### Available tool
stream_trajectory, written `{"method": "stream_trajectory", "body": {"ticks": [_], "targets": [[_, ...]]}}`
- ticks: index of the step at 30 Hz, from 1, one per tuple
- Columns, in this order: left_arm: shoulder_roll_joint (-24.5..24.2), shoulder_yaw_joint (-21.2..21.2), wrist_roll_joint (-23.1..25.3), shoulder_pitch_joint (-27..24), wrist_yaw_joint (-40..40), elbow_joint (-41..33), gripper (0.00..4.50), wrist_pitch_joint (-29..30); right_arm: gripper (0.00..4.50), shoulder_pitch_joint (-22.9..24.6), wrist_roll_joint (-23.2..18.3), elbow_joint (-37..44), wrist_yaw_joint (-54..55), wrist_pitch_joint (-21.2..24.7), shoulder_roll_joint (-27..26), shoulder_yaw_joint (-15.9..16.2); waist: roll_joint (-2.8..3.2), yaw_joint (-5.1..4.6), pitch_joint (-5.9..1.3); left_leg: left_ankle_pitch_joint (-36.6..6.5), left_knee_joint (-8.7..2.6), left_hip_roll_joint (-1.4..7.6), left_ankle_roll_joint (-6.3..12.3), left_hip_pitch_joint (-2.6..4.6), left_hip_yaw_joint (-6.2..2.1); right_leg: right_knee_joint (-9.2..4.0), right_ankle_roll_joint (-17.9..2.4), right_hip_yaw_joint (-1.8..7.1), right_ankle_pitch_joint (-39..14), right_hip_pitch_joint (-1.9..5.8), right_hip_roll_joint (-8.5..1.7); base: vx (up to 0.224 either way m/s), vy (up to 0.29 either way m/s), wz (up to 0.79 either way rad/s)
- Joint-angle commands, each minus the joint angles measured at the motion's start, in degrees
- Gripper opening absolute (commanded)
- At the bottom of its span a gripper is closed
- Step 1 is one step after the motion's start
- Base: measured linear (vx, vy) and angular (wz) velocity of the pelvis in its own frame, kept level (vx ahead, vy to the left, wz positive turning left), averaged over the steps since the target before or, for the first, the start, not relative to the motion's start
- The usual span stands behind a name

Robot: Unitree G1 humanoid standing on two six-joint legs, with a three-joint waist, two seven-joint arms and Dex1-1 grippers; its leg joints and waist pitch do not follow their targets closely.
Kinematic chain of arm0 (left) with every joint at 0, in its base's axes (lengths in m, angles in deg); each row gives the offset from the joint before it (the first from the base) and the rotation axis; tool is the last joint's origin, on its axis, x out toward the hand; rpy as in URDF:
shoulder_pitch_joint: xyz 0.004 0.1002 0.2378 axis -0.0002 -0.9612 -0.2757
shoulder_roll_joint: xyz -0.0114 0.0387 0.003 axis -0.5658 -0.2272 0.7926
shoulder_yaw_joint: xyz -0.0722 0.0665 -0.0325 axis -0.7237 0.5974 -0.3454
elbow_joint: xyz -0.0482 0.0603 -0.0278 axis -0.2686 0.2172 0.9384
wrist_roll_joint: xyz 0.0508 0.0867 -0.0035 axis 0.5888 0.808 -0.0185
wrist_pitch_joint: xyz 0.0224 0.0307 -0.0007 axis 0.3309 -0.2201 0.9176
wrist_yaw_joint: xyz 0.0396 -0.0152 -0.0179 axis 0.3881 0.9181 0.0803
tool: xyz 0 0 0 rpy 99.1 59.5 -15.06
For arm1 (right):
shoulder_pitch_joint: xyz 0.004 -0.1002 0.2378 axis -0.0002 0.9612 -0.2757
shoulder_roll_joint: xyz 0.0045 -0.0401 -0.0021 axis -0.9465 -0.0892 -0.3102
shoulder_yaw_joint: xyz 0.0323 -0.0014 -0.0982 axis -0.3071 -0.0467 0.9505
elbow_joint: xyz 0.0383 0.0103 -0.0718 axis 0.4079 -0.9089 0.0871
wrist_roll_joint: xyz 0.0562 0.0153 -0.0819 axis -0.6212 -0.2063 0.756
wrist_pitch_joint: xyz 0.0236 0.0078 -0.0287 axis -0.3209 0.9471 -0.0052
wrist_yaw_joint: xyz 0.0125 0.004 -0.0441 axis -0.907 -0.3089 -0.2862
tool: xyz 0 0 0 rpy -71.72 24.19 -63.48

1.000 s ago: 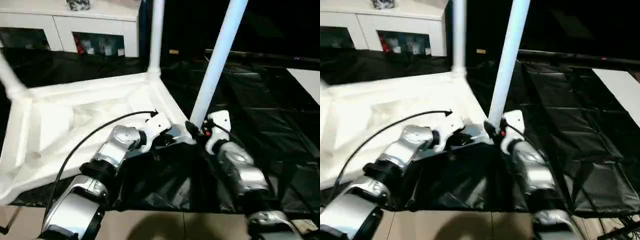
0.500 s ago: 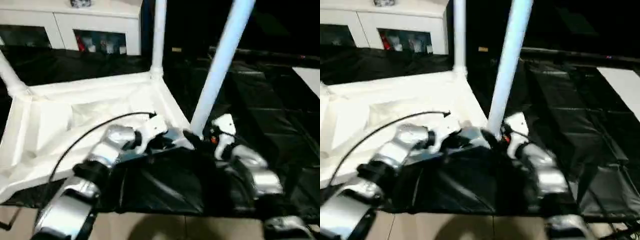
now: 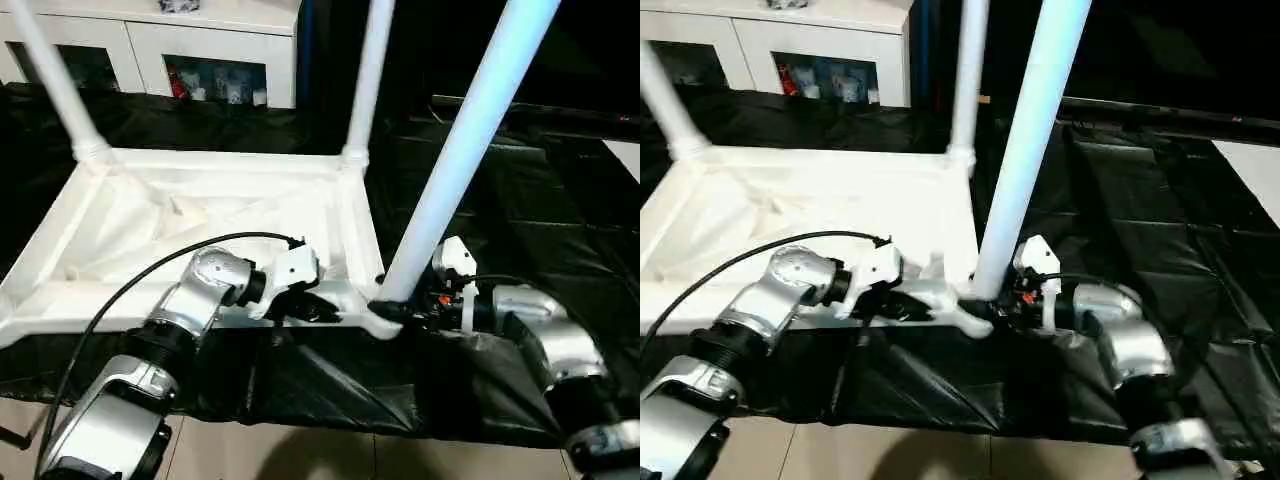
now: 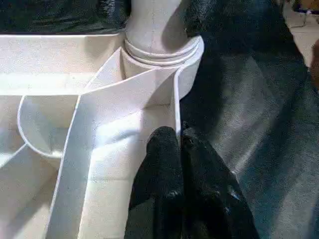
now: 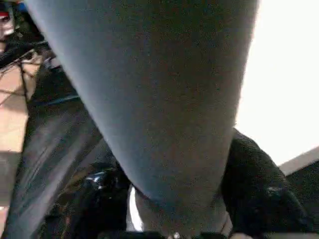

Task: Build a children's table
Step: Rotate leg to tighten

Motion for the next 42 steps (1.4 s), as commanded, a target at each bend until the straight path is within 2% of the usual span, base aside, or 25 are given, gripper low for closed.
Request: {"method": "stream_trajectory", "body": {"ticks": [1,7,9,12,15,16,18,20,21,22,23,26,27,28,29,30,31,32,34,38,39,40,42], "targets": [[0.0,1.0,0.0,0.0,0.4,-1.2,0.00,-0.5,2.19,0.4,-0.1,1.1,-3.0,1.4,0.3,2.2,-0.02,-0.04,-2.87,-3.1,-3.76,1.93,7.26,-0.57,-0.03,-3.32,-16.4,3.39,-3.1,3.58,-3.47,0.000,0.000,0.00],[0.0,0.8,-1.0,0.4,1.4,-0.9,0.00,0.0,2.06,1.4,-1.4,2.9,-5.4,4.2,0.3,3.6,-0.02,0.52,-2.88,-2.6,-3.72,2.00,6.96,-0.53,0.08,-3.18,-16.3,3.34,-2.5,3.61,-3.44,0.000,0.000,0.00],[0.4,0.5,-1.0,0.6,0.3,-0.6,0.00,0.2,2.06,2.1,-1.9,3.5,-4.6,4.9,-0.2,3.2,0.11,0.75,-2.86,-3.0,-3.75,2.03,6.61,-0.44,0.10,-3.26,-16.1,3.37,-3.1,3.54,-3.46,0.000,0.000,0.00],[1.9,-0.3,-0.1,1.1,-3.8,0.4,0.00,1.0,2.06,3.9,-3.0,5.2,-2.3,6.6,-1.6,2.4,-0.05,1.05,-2.81,-3.4,-3.82,2.02,5.97,-0.35,0.06,-3.41,-15.6,3.44,-3.8,3.52,-3.51,0.000,0.000,0.00],[4.5,-1.3,0.5,1.7,-10.0,1.6,0.00,2.7,2.06,5.7,-1.8,4.9,4.9,5.1,-4.7,1.1,-0.04,1.00,-2.59,-5.3,-4.01,1.93,4.84,-0.30,0.08,-3.95,-14.7,3.44,-7.3,3.34,-3.53,0.000,0.000,0.00],[5.6,-1.6,0.4,1.8,-11.6,1.6,0.00,3.3,2.06,6.0,-0.8,4.2,8.1,4.2,-5.9,0.7,-0.02,0.99,-2.37,-7.4,-4.13,1.89,3.90,0.02,0.14,-4.47,-14.0,3.39,-10.8,2.99,-3.49,0.000,0.000,0.00],[7.4,-1.7,0.5,1.5,-14.1,1.3,0.00,4.3,2.05,6.1,0.9,2.3,14.4,3.0,-8.3,-0.2,-0.07,0.70,-2.34,-8.5,-4.34,1.78,2.40,-0.27,-0.10,-4.90,-11.6,3.33,-15.9,3.12,-3.54,0.000,0.000,0.00],[9.0,-1.3,0.9,1.0,-15.9,0.5,0.00,5.1,2.01,5.8,2.2,0.0,20.9,1.8,-10.9,-1.6,-0.05,0.41,-2.31,-8.8,-4.50,1.71,1.69,-0.47,-0.30,-5.11,-10.2,3.23,-17.9,3.16,-3.53,0.000,0.000,0.00],[11.0,-1.2,1.2,0.6,-18.5,-0.1,0.00,6.3,2.00,5.4,2.8,-1.5,27.4,2.4,-14.0,-3.4,-0.09,0.29,-2.33,-9.0,-4.49,1.69,1.64,-0.50,-0.29,-5.17,-10.0,3.26,-18.1,3.13,-3.51,0.000,0.000,0.00],[11.8,-0.9,1.5,0.4,-19.4,-0.4,0.00,6.7,2.00,5.0,2.9,-2.3,30.4,2.5,-15.6,-4.4,-0.05,-0.09,-2.32,-9.3,-4.55,1.71,1.21,-0.45,-0.29,-5.19,-9.8,3.36,-18.3,2.84,-3.48,0.000,0.000,0.00],[12.2,-0.7,1.7,0.3,-19.8,-0.5,0.00,6.9,1.98,4.8,2.9,-2.8,31.9,2.4,-16.4,-4.8,-0.05,-0.39,-2.32,-9.7,-4.63,1.60,0.99,-0.53,-0.45,-5.27,-9.4,3.22,-19.1,2.97,-3.42,0.000,0.000,0.00],[13.9,0.1,3.0,0.1,-22.4,-0.6,0.00,7.5,1.98,2.3,4.2,-6.2,40.6,1.5,-20.6,-6.3,0.20,-0.84,-2.28,-10.8,-4.64,1.47,1.53,-0.59,-0.41,-5.50,-9.3,3.27,-19.4,2.78,-3.30,0.000,0.000,0.00],[14.4,0.4,3.4,0.0,-23.1,-0.6,0.00,7.6,1.98,1.4,4.8,-7.3,42.7,1.0,-21.7,-6.3,0.21,-1.07,-2.33,-10.8,-4.68,1.54,1.20,-0.65,-0.49,-5.45,-9.3,3.27,-19.6,2.73,-3.40,0.000,0.000,0.00],[14.8,0.5,3.8,0.0,-23.8,-0.5,0.00,7.8,1.98,0.4,5.6,-8.2,44.9,0.6,-22.9,-6.0,0.39,-1.45,-2.34,-10.9,-4.80,1.41,0.78,-0.91,-0.69,-5.48,-9.0,3.13,-20.0,2.97,-3.34,0.000,0.000,0.00],[15.1,0.7,3.9,0.0,-24.2,-0.4,0.00,7.9,1.98,-0.4,6.4,-9.0,46.7,0.3,-23.8,-5.7,0.35,-1.76,-2.31,-11.6,-4.76,1.43,0.71,-0.75,-0.65,-5.62,-9.0,3.18,-19.8,2.73,-3.26,0.000,0.000,0.00],[15.2,0.8,4.0,0.0,-24.6,-0.2,0.00,8.0,1.98,-1.1,7.5,-9.4,47.4,-0.9,-24.5,-4.9,0.36,-1.89,-2.37,-11.8,-4.69,1.44,0.68,-0.68,-0.62,-5.53,-9.2,3.22,-19.4,2.67,-3.27,0.000,0.000,0.00],[15.3,0.9,4.5,0.1,-25.0,-0.1,0.00,8.1,1.98,-1.7,9.1,-9.8,47.9,-2.6,-25.2,-3.7,0.47,-2.06,-2.35,-11.8,-4.78,1.37,0.75,-0.96,-0.70,-5.48,-9.2,3.20,-19.0,2.87,-3.26,0.000,0.000,0.00],[15.2,1.0,4.8,0.2,-25.0,0.0,0.00,8.1,1.98,-1.7,9.6,-9.7,47.6,-3.6,-25.4,-3.4,0.43,-2.11,-2.31,-12.1,-4.76,1.42,0.94,-0.77,-0.62,-5.54,-9.4,3.24,-18.6,2.69,-3.21,0.000,0.000,0.00],[14.9,1.2,5.2,0.3,-25.0,0.1,0.00,8.2,2.51,-1.7,9.9,-9.6,46.9,-5.1,-25.6,-3.3,0.42,-2.09,-2.31,-12.2,-4.74,1.39,1.56,-0.81,-0.57,-5.46,-9.8,3.30,-17.7,2.77,-3.21,0.000,0.000,0.00],[12.3,1.7,5.3,0.3,-22.0,-0.2,0.00,7.5,2.83,0.8,7.2,-5.2,37.9,-5.5,-22.2,-3.2,0.35,-1.86,-2.42,-11.5,-4.61,1.49,2.88,-0.79,-0.43,-5.33,-10.6,3.40,-15.5,2.96,-3.25,0.000,0.000,0.00],[11.5,1.9,5.2,0.2,-20.6,-0.3,0.00,6.9,3.00,1.4,6.6,-4.2,35.2,-5.4,-20.7,-3.0,0.38,-1.67,-2.50,-10.3,-4.53,1.53,3.72,-0.73,-0.38,-5.12,-11.1,3.42,-13.4,3.01,-3.20,0.000,0.000,0.00],[11.2,1.9,5.2,0.2,-19.9,-0.3,0.00,6.6,3.11,1.6,6.4,-3.9,34.2,-5.4,-20.2,-2.9,0.41,-1.80,-2.61,-8.8,-4.42,1.56,4.44,-0.97,-0.36,-4.73,-11.9,3.44,-10.6,3.22,-3.19,0.000,0.000,0.00],[9.8,2.1,4.7,-0.1,-17.0,-0.7,0.00,5.8,3.11,2.6,6.1,-2.4,29.7,-5.8,-17.3,-2.0,0.43,-1.74,-2.80,-6.1,-4.24,1.56,5.23,-1.05,-0.34,-4.22,-13.3,3.43,-6.4,3.47,-3.27,0.000,0.000,0.00]]}}
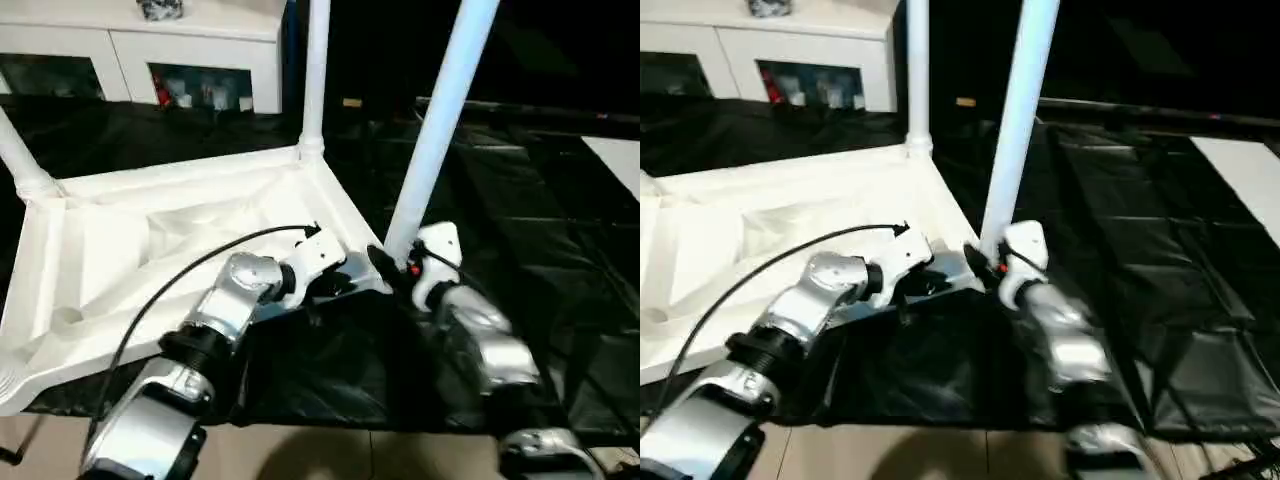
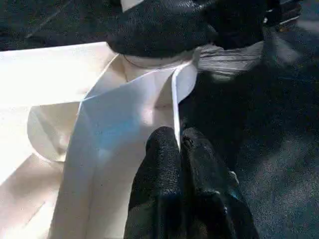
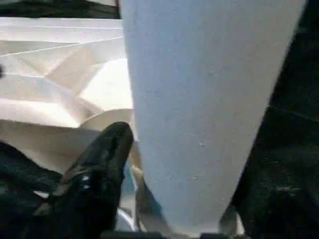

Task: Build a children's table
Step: Rotate leg to tighten

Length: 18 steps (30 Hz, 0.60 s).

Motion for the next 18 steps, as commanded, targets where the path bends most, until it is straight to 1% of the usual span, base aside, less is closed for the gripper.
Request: {"method": "stream_trajectory", "body": {"ticks": [1,2,3,4,5,6,7,8,9,10,11,12,14,15,16,17,18], "targets": [[0.0,4.1,-1.0,-0.7,6.6,-0.8,0.00,-2.3,3.11,2.0,-2.0,2.6,-11.9,1.8,1.4,7.2,0.22,0.33,-2.53,-4.3,-3.92,1.54,6.65,-0.95,-0.09,-3.87,-14.5,3.41,-3.1,3.36,-3.26,0.000,0.000,0.00],[-0.8,4.3,-1.3,-0.8,8.2,-1.0,0.00,-2.8,3.11,2.4,-2.6,3.5,-14.8,2.3,2.7,7.3,0.18,0.30,-2.63,-3.2,-3.82,1.52,7.91,-1.14,-0.11,-3.43,-15.6,3.42,-0.1,3.63,-3.22,0.000,0.000,0.00],[-0.9,4.3,-1.3,-0.8,8.3,-1.0,0.00,-2.8,3.11,2.5,-2.7,3.6,-15.1,2.4,2.9,7.3,0.32,0.27,-2.58,-2.9,-3.82,1.59,8.44,-1.07,-0.06,-3.38,-16.0,3.44,0.9,3.55,-3.26,0.000,0.000,0.00],[-1.6,4.5,-1.6,-0.8,9.8,-1.2,0.00,-3.3,3.11,2.7,-3.0,4.1,-17.3,2.4,4.0,7.5,0.16,0.24,-2.59,-3.0,-3.73,1.60,9.25,-1.03,-0.04,-3.38,-16.6,3.43,1.3,3.59,-3.37,0.000,0.000,0.00],[-2.4,4.7,-2.0,-0.9,11.7,-1.6,0.00,-3.8,3.11,3.0,-3.6,4.8,-20.1,2.8,5.4,7.8,0.19,0.29,-2.60,-3.0,-3.74,1.64,9.41,-1.04,-0.06,-3.38,-16.7,3.40,1.0,3.61,-3.45,0.000,0.000,0.00],[-3.2,4.8,-2.4,-1.0,13.4,-2.0,0.00,-4.1,3.11,3.3,-4.3,5.7,-23.2,3.6,7.0,8.2,0.48,0.38,-2.48,-3.7,-3.84,1.70,9.39,-0.98,-0.10,-3.55,-16.9,3.32,-0.4,3.58,-3.45,0.000,0.000,0.00],[-4.5,4.7,-2.9,-1.0,16.1,-2.4,0.00,-4.6,3.11,3.8,-4.9,7.0,-28.3,4.1,10.0,9.0,0.36,0.45,-2.41,-4.9,-3.86,1.85,9.15,-0.80,-0.03,-3.70,-16.8,3.32,-2.0,3.49,-3.37,0.000,0.000,0.00],[-4.7,4.7,-2.9,-1.0,16.3,-2.4,0.00,-4.7,3.11,3.8,-4.9,7.1,-28.7,4.1,10.2,9.0,0.35,0.53,-2.37,-5.5,-3.91,1.85,9.08,-0.75,-0.03,-3.78,-16.8,3.30,-2.8,3.48,-3.33,0.000,0.000,0.00],[-5.8,4.7,-3.1,-0.9,18.1,-2.4,0.00,-5.4,3.11,3.7,-5.2,7.3,-32.1,4.4,12.3,9.4,0.40,0.70,-2.26,-6.2,-3.99,1.98,8.64,-0.65,0.01,-3.88,-16.6,3.34,-4.1,3.30,-3.39,0.000,0.000,0.00],[-6.4,4.8,-3.2,-0.9,19.2,-2.4,0.00,-5.9,2.96,3.5,-5.4,7.3,-33.9,4.8,13.3,9.5,0.44,0.83,-2.24,-6.9,-4.01,1.96,8.06,-0.70,0.03,-4.00,-16.4,3.37,-5.3,3.36,-3.40,0.000,0.000,0.00],[-6.7,4.8,-3.2,-0.9,19.8,-2.4,0.00,-6.1,2.96,3.4,-5.5,7.3,-34.5,4.9,13.6,9.5,0.45,1.10,-2.26,-6.8,-4.06,2.01,7.64,-0.63,-0.01,-3.97,-16.2,3.37,-5.4,3.36,-3.42,0.000,0.000,0.00],[-7.5,4.7,-3.5,-0.9,21.4,-2.4,0.00,-6.5,2.80,2.9,-6.1,7.4,-36.8,6.2,14.8,9.7,0.46,1.20,-2.26,-6.7,-4.06,2.02,7.49,-0.58,0.02,-3.97,-16.3,3.40,-5.3,3.30,-3.42,0.000,0.000,0.00],[-7.9,4.7,-3.8,-0.8,22.3,-2.4,0.00,-6.7,2.80,2.7,-6.5,7.6,-38.0,6.6,15.5,9.9,0.48,1.44,-2.38,-5.3,-4.03,2.03,7.18,-0.51,0.01,-3.63,-16.7,3.41,-3.1,3.35,-3.42,0.000,0.000,0.00],[-8.3,4.8,-3.9,-0.9,23.0,-2.5,0.00,-6.8,2.68,2.5,-6.5,7.6,-38.6,6.8,15.9,10.1,0.45,1.46,-2.41,-5.0,-4.02,2.04,7.14,-0.56,0.02,-3.55,-16.8,3.41,-2.7,3.41,-3.43,0.000,0.000,0.00],[-9.0,5.0,-4.2,-0.8,24.5,-2.7,0.00,-7.2,2.52,2.1,-6.2,7.5,-40.3,7.5,16.7,11.0,0.32,1.50,-2.45,-4.6,-3.99,1.98,7.27,-0.61,0.02,-3.47,-16.9,3.36,-2.1,3.46,-3.42,0.000,0.000,0.00],[-9.4,5.2,-4.2,-0.8,25.2,-2.7,0.00,-7.3,2.37,1.9,-5.8,7.5,-41.3,7.7,17.1,11.7,0.32,1.50,-2.51,-4.1,-3.94,1.93,7.45,-0.69,-0.02,-3.35,-16.9,3.31,-1.6,3.59,-3.40,0.000,0.000,0.00],[-9.5,5.2,-4.2,-0.8,25.5,-2.6,0.00,-7.4,2.37,1.9,-5.7,7.5,-41.9,7.8,17.3,12.0,0.31,1.51,-2.51,-3.9,-3.89,1.93,7.50,-0.71,0.01,-3.33,-16.9,3.33,-1.4,3.59,-3.44,0.000,0.000,0.00]]}}
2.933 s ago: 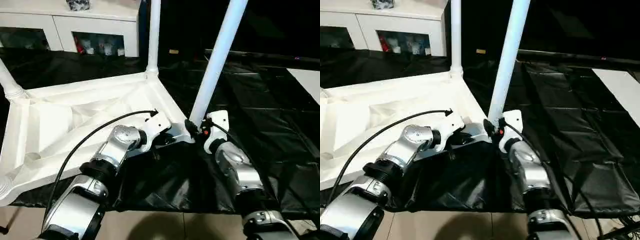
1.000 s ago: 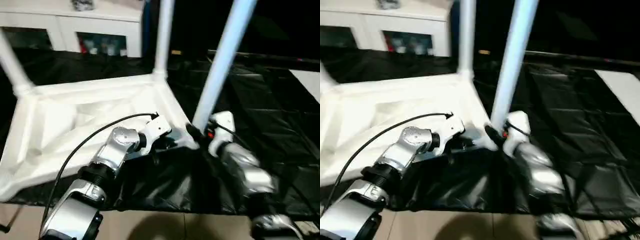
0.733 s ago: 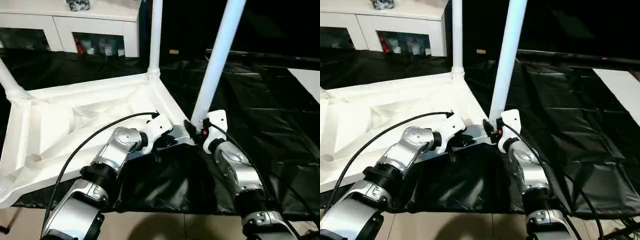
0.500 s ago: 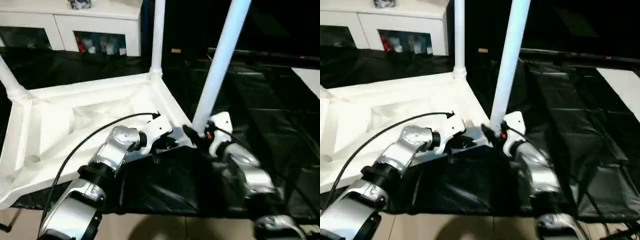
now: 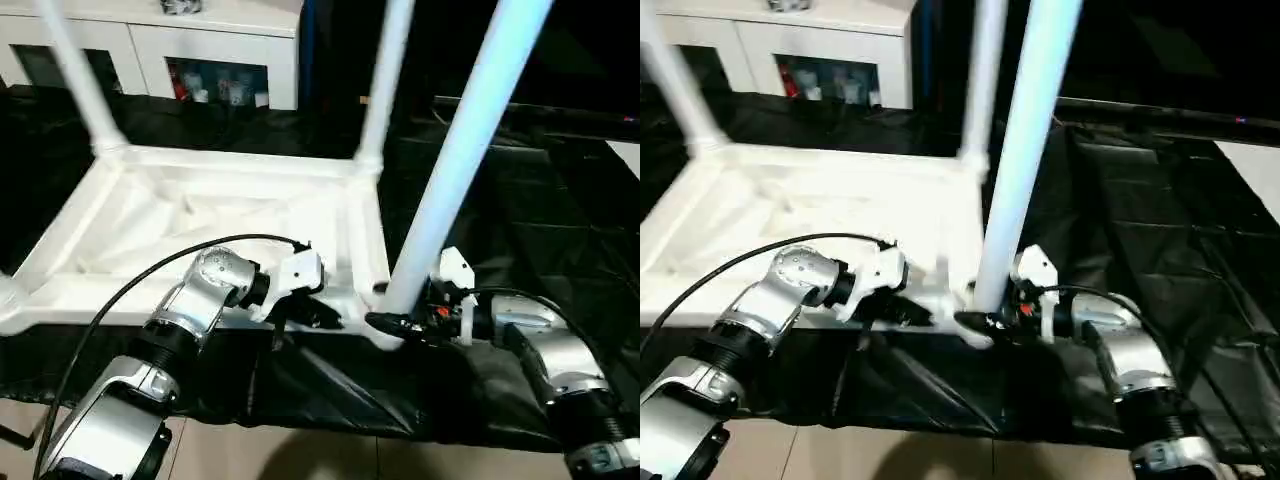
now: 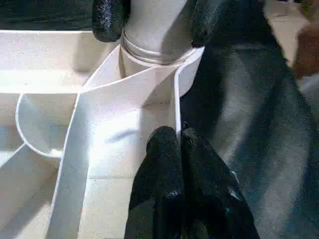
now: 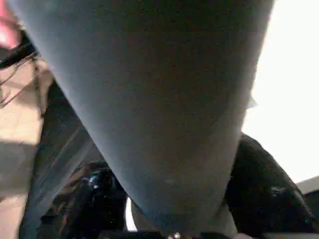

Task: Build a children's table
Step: Rotate leg to tighten

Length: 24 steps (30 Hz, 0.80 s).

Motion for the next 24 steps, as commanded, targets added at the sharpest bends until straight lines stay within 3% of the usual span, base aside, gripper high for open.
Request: {"method": "stream_trajectory", "body": {"ticks": [1,9,12,15,18,19,20,21,22,24], "targets": [[-0.5,1.4,0.7,0.2,1.3,-0.6,0.00,-0.8,2.33,0.1,1.0,0.3,-4.0,1.6,1.1,3.3,0.19,0.02,-2.63,-3.9,-3.78,1.94,6.98,-0.65,-0.10,-3.35,-16.6,3.35,-1.5,3.63,-3.38,0.000,0.000,0.00],[0.1,0.7,0.8,0.9,-0.8,0.8,0.00,-0.5,2.07,1.3,0.1,2.0,-4.7,4.0,0.6,4.5,0.19,0.31,-2.64,-4.3,-3.78,1.97,6.11,-0.56,-0.05,-3.42,-16.2,3.34,-2.6,3.62,-3.29,0.000,0.000,0.00],[1.9,-0.7,1.8,1.8,-7.5,2.7,0.00,1.7,2.07,3.3,-1.7,3.4,-1.2,6.1,-1.4,2.9,0.13,0.65,-2.57,-3.9,-3.77,1.98,6.21,-0.46,0.03,-3.54,-16.1,3.43,-2.0,3.49,-3.33,0.000,0.000,0.00],[3.8,-1.7,1.3,2.0,-11.3,2.9,0.00,3.7,2.07,4.3,-2.6,3.7,3.0,7.0,-3.5,1.2,0.18,1.16,-2.26,-7.0,-4.07,2.01,4.69,-0.09,0.06,-4.20,-15.0,3.43,-7.6,3.16,-3.41,0.000,0.000,0.00],[5.2,-1.9,1.4,2.0,-13.7,2.8,0.00,4.7,2.07,4.7,-2.6,2.9,6.6,5.8,-5.3,0.2,0.09,1.10,-2.11,-9.4,-4.29,1.86,3.11,-0.18,-0.12,-4.93,-12.4,3.39,-14.5,3.14,-3.48,0.000,0.000,0.00],[7.1,-2.0,1.9,1.9,-16.9,2.7,0.00,5.8,2.06,4.3,-0.8,-0.1,14.3,2.5,-8.6,-1.6,0.07,1.04,-2.15,-9.2,-4.36,1.87,2.62,-0.24,-0.18,-5.03,-11.5,3.38,-15.6,3.11,-3.52,0.000,0.000,0.00],[8.3,-2.1,2.0,1.9,-18.6,2.7,0.00,6.4,2.06,4.0,-0.1,-1.6,18.6,2.0,-10.5,-2.7,0.40,0.88,-2.03,-10.0,-4.46,1.81,1.90,-0.26,-0.28,-5.21,-11.1,3.33,-16.8,2.86,-3.57,0.000,0.000,0.00],[8.3,-2.1,2.0,1.9,-18.6,2.7,0.00,6.4,2.06,4.0,-0.1,-1.6,18.6,2.0,-10.5,-2.7,0.22,0.65,-2.06,-10.0,-4.51,1.77,1.53,-0.52,-0.34,-5.21,-10.6,3.27,-17.5,3.08,-3.54,0.000,0.000,0.00],[10.3,-2.5,1.7,1.8,-20.8,2.5,0.00,7.7,2.04,3.1,1.8,-4.6,26.4,1.0,-13.5,-4.2,0.16,0.36,-2.08,-10.3,-4.57,1.69,1.20,-0.62,-0.46,-5.32,-10.0,3.18,-18.4,3.06,-3.47,0.000,0.000,0.00],[12.2,-2.8,1.7,2.2,-23.7,2.9,0.00,8.7,2.02,2.0,2.8,-6.9,31.9,0.8,-16.1,-5.4,0.20,-0.37,-2.08,-10.7,-4.57,1.51,0.78,-0.72,-0.52,-5.40,-9.7,3.15,-19.0,2.99,-3.39,0.000,0.000,0.00]]}}
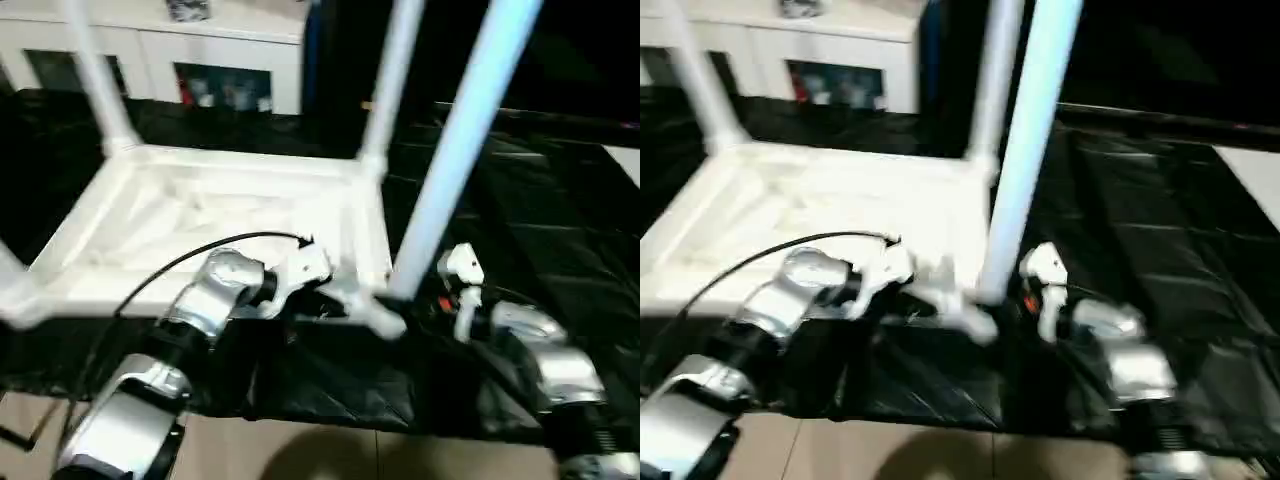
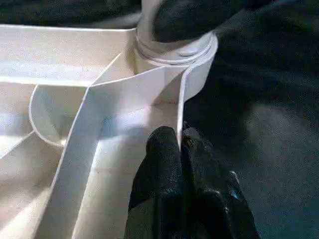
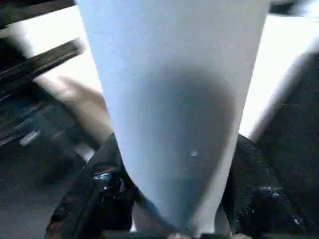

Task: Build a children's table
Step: Rotate leg to tighten

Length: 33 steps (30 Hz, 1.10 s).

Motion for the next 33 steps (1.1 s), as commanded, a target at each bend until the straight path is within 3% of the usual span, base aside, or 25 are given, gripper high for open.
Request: {"method": "stream_trajectory", "body": {"ticks": [1,3,4,8,11,15,19,25,28,33], "targets": [[4.9,0.5,-0.9,1.3,-5.5,0.4,0.00,1.4,2.00,-0.3,1.0,-5.0,4.9,2.7,-4.9,3.5,0.30,-0.10,-2.04,-10.8,-4.77,1.51,1.29,-0.96,-0.61,-5.42,-9.9,3.01,-19.2,2.65,-3.26,0.000,0.000,0.00],[5.8,0.3,-0.9,1.7,-7.1,0.9,0.00,1.6,1.99,-1.3,1.0,-6.2,8.2,2.6,-6.7,2.6,0.42,-0.54,-2.03,-11.1,-4.66,1.45,1.82,-0.88,-0.47,-5.57,-10.2,3.14,-18.4,2.41,-3.22,0.000,0.000,0.00],[6.6,0.2,-0.7,2.1,-8.4,1.6,0.00,1.4,1.99,-2.7,1.3,-7.6,12.8,2.7,-9.1,1.6,0.41,-0.77,-2.08,-11.1,-4.66,1.36,2.06,-1.12,-0.57,-5.51,-10.3,3.08,-18.1,2.65,-3.18,0.000,0.000,0.00],[6.5,0.5,0.4,2.6,-8.9,2.8,0.00,-0.2,1.99,-4.9,4.1,-9.7,17.3,0.3,-11.5,2.7,0.52,-1.03,-2.16,-10.1,-4.71,1.39,2.27,-1.25,-0.69,-5.30,-10.5,3.10,-15.9,2.62,-3.17,0.000,0.000,0.00],[4.7,0.3,1.2,2.4,-8.3,3.2,0.00,-2.2,2.67,-5.3,5.1,-10.1,16.9,-2.8,-11.2,2.6,0.56,-1.03,-2.27,-9.3,-4.63,1.45,3.12,-1.30,-0.64,-4.93,-11.7,3.20,-12.7,2.89,-3.19,0.000,0.000,0.00],[3.4,0.5,1.6,2.3,-7.9,3.5,0.00,-3.4,2.90,-5.2,5.0,-9.1,16.0,-2.8,-10.0,2.0,0.55,-0.87,-2.33,-7.2,-4.50,1.53,4.27,-1.22,-0.49,-4.36,-13.6,3.26,-7.7,3.02,-3.19,0.000,0.000,0.00],[1.8,0.1,1.3,2.3,-7.8,4.2,0.00,-4.8,3.22,-2.7,6.3,-4.2,13.0,-3.9,-4.1,2.0,0.56,-0.47,-2.22,-7.2,-4.39,1.51,4.80,-1.07,-0.33,-4.44,-13.8,3.26,-7.9,3.12,-3.23,0.000,0.000,0.00],[0.8,-0.8,1.6,1.2,-9.1,3.0,0.00,-6.4,3.22,3.1,2.4,5.4,3.7,-1.5,3.3,0.3,0.31,0.50,-1.99,-6.5,-4.17,1.44,6.93,-1.35,-0.26,-4.62,-12.7,3.32,-9.5,3.37,-3.32,0.000,0.000,0.00],[0.0,-1.2,-0.6,-0.1,-5.2,-0.1,0.54,-3.9,3.30,6.6,-0.1,10.7,-0.8,0.0,6.8,-0.6,0.02,0.68,-1.94,-6.3,-4.16,1.44,7.59,-1.61,-0.31,-4.70,-11.9,3.32,-11.0,3.47,-3.40,0.000,0.000,0.00],[-2.5,-2.0,-4.1,-2.8,-0.3,-8.1,0.93,0.1,3.30,10.7,-5.0,19.0,-6.6,5.2,10.7,0.1,0.04,0.89,-2.03,-4.4,-4.08,1.83,8.30,-1.41,-0.38,-4.19,-13.4,3.29,-7.8,3.06,-3.27,0.000,0.000,0.00]]}}
